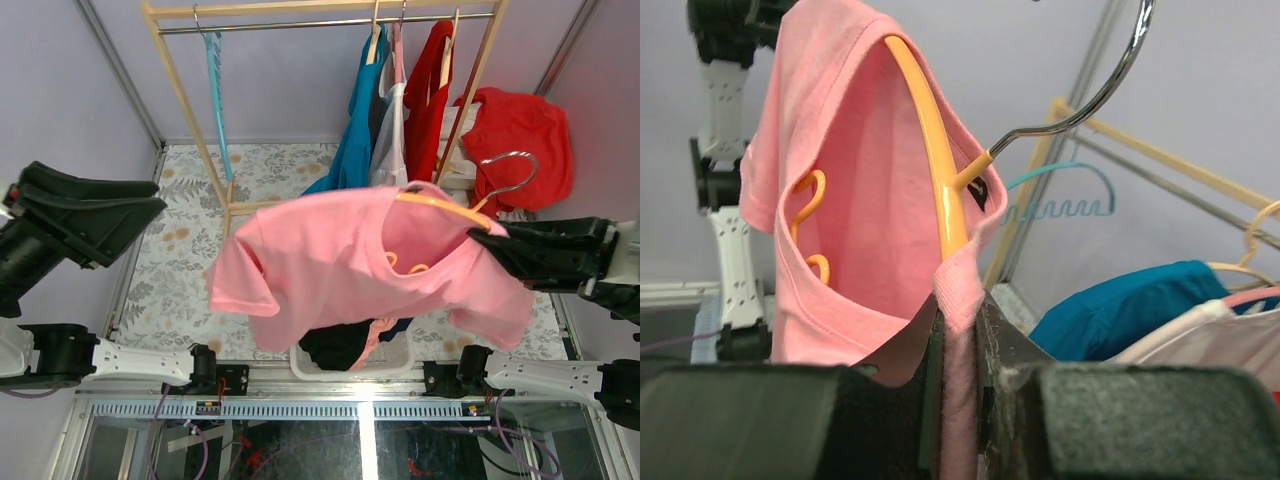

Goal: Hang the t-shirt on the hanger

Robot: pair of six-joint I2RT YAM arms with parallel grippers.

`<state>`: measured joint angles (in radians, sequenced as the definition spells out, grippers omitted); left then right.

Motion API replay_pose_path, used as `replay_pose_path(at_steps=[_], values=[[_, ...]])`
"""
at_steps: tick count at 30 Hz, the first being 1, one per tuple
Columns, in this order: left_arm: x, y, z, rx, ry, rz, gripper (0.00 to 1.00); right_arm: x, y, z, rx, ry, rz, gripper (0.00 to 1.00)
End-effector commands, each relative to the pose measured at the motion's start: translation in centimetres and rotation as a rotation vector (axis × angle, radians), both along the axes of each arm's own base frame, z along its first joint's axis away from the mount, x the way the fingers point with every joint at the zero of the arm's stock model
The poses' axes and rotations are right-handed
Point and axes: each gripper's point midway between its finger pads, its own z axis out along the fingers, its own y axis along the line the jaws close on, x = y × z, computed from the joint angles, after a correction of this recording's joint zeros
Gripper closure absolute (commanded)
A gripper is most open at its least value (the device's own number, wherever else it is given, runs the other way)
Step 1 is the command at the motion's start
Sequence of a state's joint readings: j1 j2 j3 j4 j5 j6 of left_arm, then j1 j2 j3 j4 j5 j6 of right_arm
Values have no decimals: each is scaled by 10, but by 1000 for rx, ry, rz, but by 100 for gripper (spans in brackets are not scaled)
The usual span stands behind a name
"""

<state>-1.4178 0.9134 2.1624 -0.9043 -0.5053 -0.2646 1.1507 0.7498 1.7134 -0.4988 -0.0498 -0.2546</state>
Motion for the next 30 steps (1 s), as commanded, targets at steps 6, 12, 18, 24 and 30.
replay_pose_path(at_steps=[6, 12, 18, 24, 30], values=[[-8, -59, -30, 201, -12, -102, 43, -18, 38, -48, -121, 102, 179, 100], [7, -43, -55, 240, 83, 6, 45, 5, 63, -89, -230, 218, 117, 100], [22, -27, -78, 252, 145, 118, 45, 41, 83, -113, -303, 295, -31, 100], [29, -28, -89, 284, 162, 165, 45, 83, 95, -97, -286, 333, -223, 100], [28, -42, -97, 329, 169, 147, 45, 113, 67, -90, -316, 358, -465, 100]])
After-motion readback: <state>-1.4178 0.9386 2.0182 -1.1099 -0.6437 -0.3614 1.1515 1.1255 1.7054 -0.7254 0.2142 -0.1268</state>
